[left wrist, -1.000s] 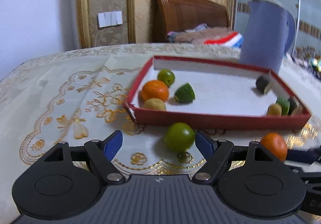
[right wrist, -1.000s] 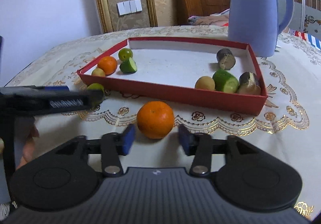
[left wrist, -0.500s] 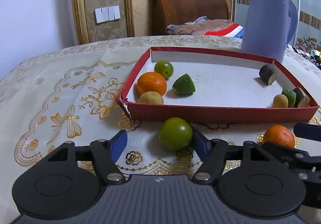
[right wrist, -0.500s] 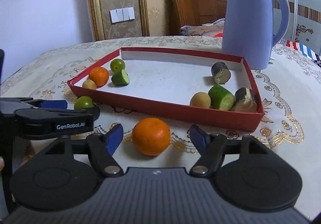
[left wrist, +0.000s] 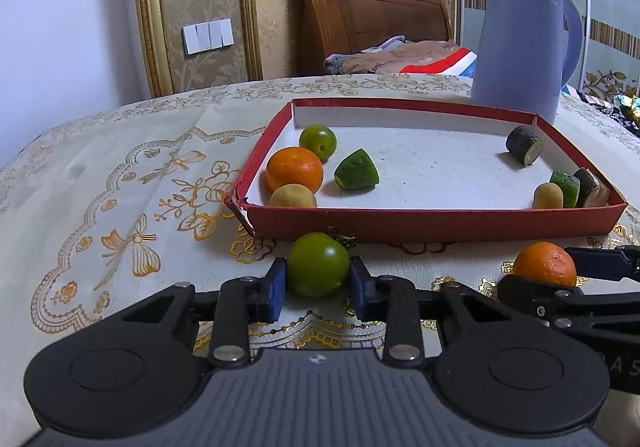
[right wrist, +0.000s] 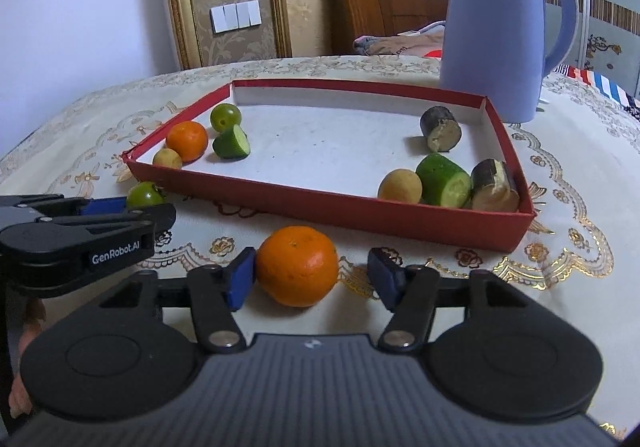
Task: Organize fruits
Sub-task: 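Close the right gripper on the orange while the left gripper closes on a green lime, then lift and carry the orange and the lime toward the red box with both grippers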
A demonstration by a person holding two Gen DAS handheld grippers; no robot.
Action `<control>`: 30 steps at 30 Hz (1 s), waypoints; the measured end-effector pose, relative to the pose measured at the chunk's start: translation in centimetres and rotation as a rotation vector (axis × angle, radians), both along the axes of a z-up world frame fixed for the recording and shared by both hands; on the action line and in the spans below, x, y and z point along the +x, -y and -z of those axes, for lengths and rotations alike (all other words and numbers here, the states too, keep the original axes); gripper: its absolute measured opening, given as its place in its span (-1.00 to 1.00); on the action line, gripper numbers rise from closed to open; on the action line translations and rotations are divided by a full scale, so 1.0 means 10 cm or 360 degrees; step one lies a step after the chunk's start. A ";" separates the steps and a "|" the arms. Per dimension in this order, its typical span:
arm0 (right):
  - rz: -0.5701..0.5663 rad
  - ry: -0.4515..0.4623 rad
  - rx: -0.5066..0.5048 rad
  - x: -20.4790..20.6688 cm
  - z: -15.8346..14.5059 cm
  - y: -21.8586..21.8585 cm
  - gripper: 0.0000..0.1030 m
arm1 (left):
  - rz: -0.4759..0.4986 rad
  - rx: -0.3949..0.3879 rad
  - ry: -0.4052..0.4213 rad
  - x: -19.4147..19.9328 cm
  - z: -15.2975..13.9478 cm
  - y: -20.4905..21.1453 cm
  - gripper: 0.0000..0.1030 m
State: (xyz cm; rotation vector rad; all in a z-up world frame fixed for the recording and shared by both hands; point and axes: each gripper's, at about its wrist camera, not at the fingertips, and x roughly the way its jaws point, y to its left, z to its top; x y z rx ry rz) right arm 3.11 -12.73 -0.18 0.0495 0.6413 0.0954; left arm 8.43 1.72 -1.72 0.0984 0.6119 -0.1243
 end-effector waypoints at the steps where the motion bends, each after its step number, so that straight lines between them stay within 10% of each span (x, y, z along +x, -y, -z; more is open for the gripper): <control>1: -0.0009 0.0001 -0.0010 0.00 0.00 -0.01 0.04 | -0.0001 0.0001 0.0000 0.00 0.00 0.00 -0.38; 3: -0.0039 0.0014 -0.0026 -0.01 0.00 -0.04 -0.23 | -0.0011 0.0005 0.0003 0.00 0.00 0.00 -0.38; 30: -0.0035 0.0107 0.0005 -0.07 -0.04 -0.03 -0.22 | -0.0023 -0.0011 0.0026 -0.10 -0.04 -0.03 -0.38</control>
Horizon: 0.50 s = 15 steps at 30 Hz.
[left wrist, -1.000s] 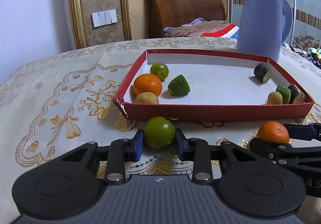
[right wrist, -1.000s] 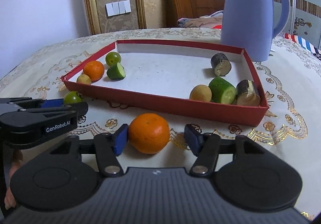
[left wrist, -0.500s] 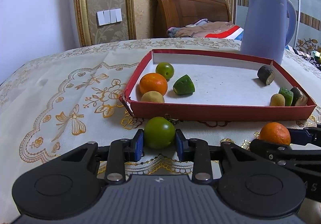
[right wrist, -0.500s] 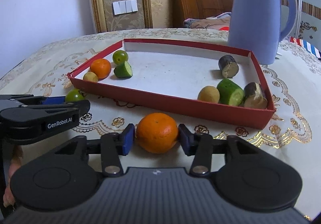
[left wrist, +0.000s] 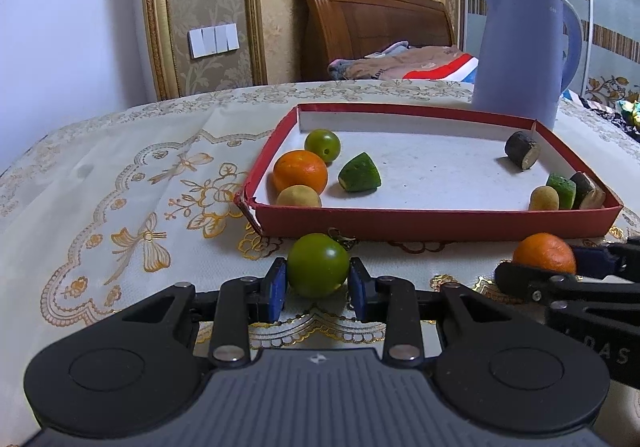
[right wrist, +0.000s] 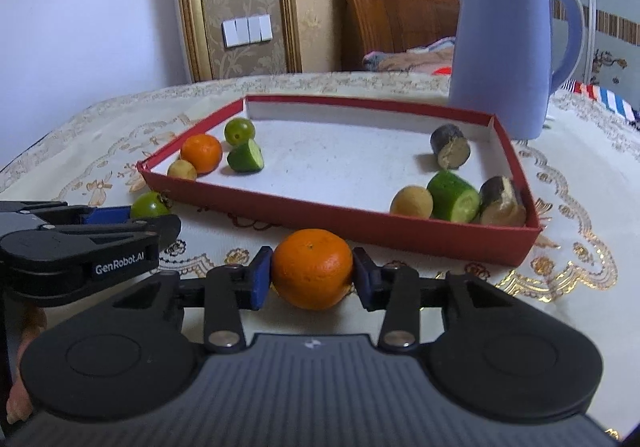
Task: Organize fruits
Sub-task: 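Lift and carry the orange and the lime toward the red box with both grippers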
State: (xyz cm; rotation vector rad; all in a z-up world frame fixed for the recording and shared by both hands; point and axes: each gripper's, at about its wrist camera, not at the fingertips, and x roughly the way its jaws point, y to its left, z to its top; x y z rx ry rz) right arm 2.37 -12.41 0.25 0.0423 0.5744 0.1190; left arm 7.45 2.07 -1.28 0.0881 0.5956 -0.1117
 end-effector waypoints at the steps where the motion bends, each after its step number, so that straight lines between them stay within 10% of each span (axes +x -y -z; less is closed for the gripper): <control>1: -0.0001 0.0016 -0.0003 -0.01 -0.01 0.00 -0.22 | -0.0005 -0.0007 0.0004 0.00 -0.01 -0.01 -0.38; 15: 0.0007 0.0132 -0.0046 -0.13 -0.06 -0.03 -0.22 | -0.0023 0.0036 0.0097 -0.12 -0.06 0.03 -0.38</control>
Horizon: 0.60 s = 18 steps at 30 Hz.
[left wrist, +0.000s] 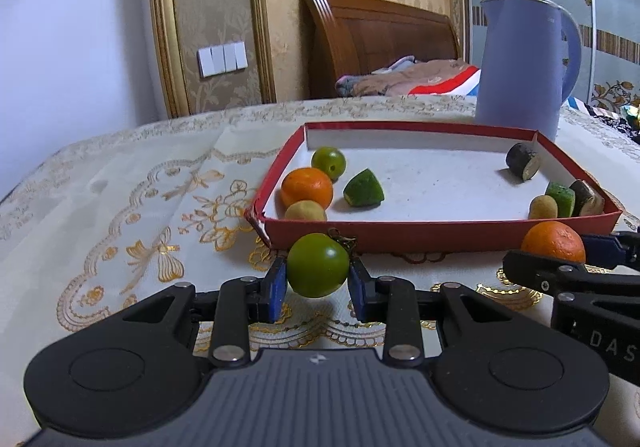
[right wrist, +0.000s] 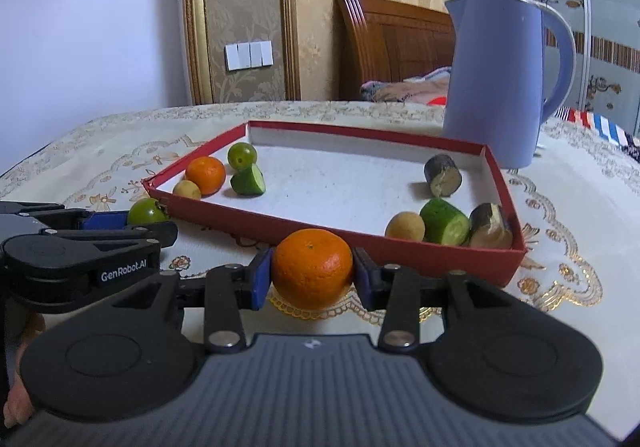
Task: Organize fruits
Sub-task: 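Lift and carry the orange and the lime toward the red box with both grippers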
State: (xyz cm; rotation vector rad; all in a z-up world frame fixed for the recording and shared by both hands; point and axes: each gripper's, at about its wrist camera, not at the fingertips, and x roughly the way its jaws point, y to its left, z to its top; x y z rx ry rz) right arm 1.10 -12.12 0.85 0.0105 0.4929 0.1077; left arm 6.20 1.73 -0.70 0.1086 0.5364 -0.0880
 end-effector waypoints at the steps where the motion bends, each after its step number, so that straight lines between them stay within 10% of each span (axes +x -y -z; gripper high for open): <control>1: 0.0001 0.0003 -0.0001 0.00 0.00 0.00 -0.22 | 0.0000 -0.0003 0.0002 0.00 0.00 0.00 -0.38; 18: 0.0018 0.0019 0.0017 -0.01 0.00 0.02 -0.22 | -0.0006 -0.0028 0.0023 -0.05 -0.03 -0.01 -0.38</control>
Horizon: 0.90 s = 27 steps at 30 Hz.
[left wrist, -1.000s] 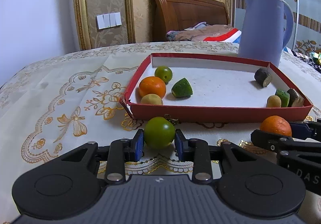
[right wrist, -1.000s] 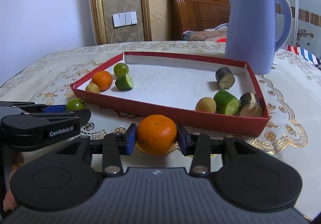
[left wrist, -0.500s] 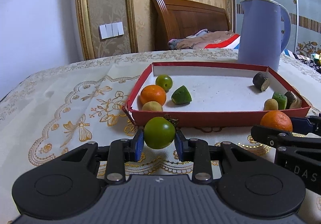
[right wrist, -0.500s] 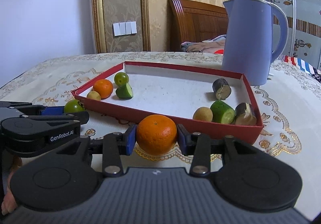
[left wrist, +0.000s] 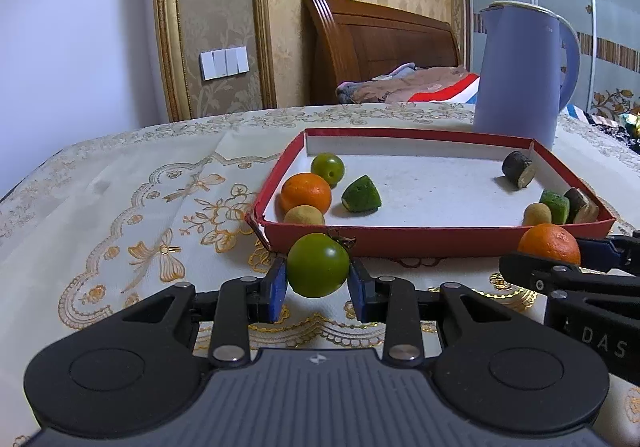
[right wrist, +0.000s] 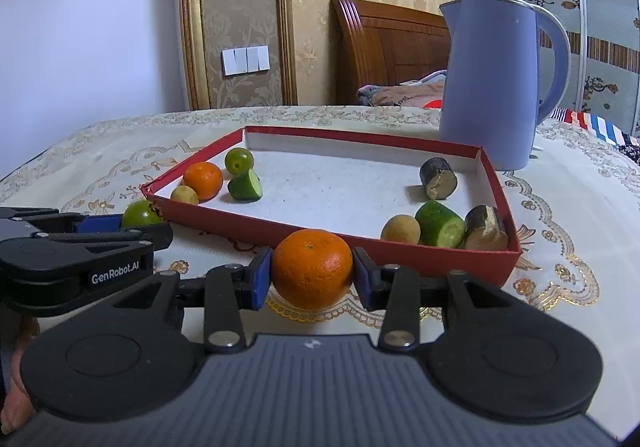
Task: Organize fruits
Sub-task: 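Lift and carry the orange and the lime toward the red box with both grippers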
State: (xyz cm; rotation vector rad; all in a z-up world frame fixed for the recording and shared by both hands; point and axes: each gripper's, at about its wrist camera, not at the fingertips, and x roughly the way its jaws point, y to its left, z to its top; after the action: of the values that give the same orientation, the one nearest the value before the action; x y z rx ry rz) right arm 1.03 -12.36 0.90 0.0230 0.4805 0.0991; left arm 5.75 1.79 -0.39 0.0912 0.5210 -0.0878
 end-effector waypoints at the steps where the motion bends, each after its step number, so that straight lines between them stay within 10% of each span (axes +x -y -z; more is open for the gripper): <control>1: 0.0000 0.0003 0.0001 0.00 0.00 0.00 -0.22 | -0.0005 0.0006 0.0011 -0.01 -0.01 0.00 -0.38; 19: 0.0059 0.0130 -0.0012 -0.03 -0.17 0.12 -0.22 | -0.0015 -0.0022 0.0049 0.06 -0.19 0.10 -0.38; 27: 0.0120 0.0027 -0.0103 0.57 -0.17 0.24 -0.22 | -0.0009 0.0008 0.0063 0.46 -0.31 0.41 -0.38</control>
State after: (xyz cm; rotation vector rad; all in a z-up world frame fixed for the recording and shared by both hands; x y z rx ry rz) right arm 6.71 -14.77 2.64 -0.0230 0.4653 0.0096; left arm 10.34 -2.28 2.75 0.0961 0.4822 -0.0792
